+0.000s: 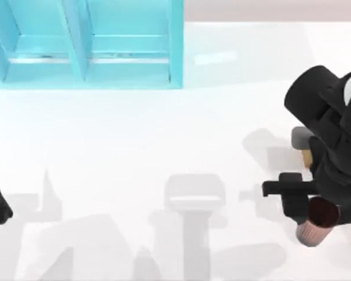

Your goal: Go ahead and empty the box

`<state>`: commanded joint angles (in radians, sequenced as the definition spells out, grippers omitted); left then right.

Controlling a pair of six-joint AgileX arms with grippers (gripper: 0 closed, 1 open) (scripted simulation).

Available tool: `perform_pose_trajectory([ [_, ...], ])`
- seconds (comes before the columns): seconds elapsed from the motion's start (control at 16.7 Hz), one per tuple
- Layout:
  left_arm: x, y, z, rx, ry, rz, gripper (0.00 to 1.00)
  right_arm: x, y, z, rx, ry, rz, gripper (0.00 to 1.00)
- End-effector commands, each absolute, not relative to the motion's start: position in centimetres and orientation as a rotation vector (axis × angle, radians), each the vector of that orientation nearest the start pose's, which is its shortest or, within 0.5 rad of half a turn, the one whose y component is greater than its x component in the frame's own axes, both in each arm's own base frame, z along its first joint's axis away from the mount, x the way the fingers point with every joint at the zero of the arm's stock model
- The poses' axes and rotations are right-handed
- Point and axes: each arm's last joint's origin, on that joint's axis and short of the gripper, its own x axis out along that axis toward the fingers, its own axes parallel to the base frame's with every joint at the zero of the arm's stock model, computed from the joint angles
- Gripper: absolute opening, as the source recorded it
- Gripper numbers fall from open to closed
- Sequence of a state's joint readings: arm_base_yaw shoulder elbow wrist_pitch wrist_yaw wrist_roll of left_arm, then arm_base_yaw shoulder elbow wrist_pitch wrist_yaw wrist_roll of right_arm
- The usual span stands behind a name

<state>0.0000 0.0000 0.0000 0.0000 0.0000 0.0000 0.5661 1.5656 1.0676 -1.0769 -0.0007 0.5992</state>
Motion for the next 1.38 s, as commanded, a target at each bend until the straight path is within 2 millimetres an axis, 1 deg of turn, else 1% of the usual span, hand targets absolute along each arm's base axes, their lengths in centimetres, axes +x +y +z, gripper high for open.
perform_pose_trajectory([
  [0.06,10.6,-0.1,16.0,0.0,0.0,0.0,1.0,22.2,14.6,20.0,0.026,1.571,-0.026,0.0],
  [0.36,10.6,-0.1,16.0,0.0,0.0,0.0,1.0,22.3,14.6,19.8,0.027,1.578,-0.032,0.0],
  [0.48,10.6,-0.1,16.0,0.0,0.0,0.0,1.0,22.3,14.6,19.0,0.027,1.578,-0.031,0.0],
  [0.72,10.6,-0.1,16.0,0.0,0.0,0.0,1.0,22.3,14.7,16.5,0.029,1.569,-0.025,0.0],
  [0.84,10.6,-0.1,16.0,0.0,0.0,0.0,1.0,22.2,14.7,15.6,0.027,1.57,-0.026,0.0],
  [1.08,10.6,-0.1,16.0,0.0,0.0,0.0,1.0,22.2,14.7,15.5,0.026,1.571,-0.026,0.0],
  [1.38,10.6,-0.1,16.0,0.0,0.0,0.0,1.0,22.2,14.7,15.5,0.026,1.571,-0.026,0.38],
])
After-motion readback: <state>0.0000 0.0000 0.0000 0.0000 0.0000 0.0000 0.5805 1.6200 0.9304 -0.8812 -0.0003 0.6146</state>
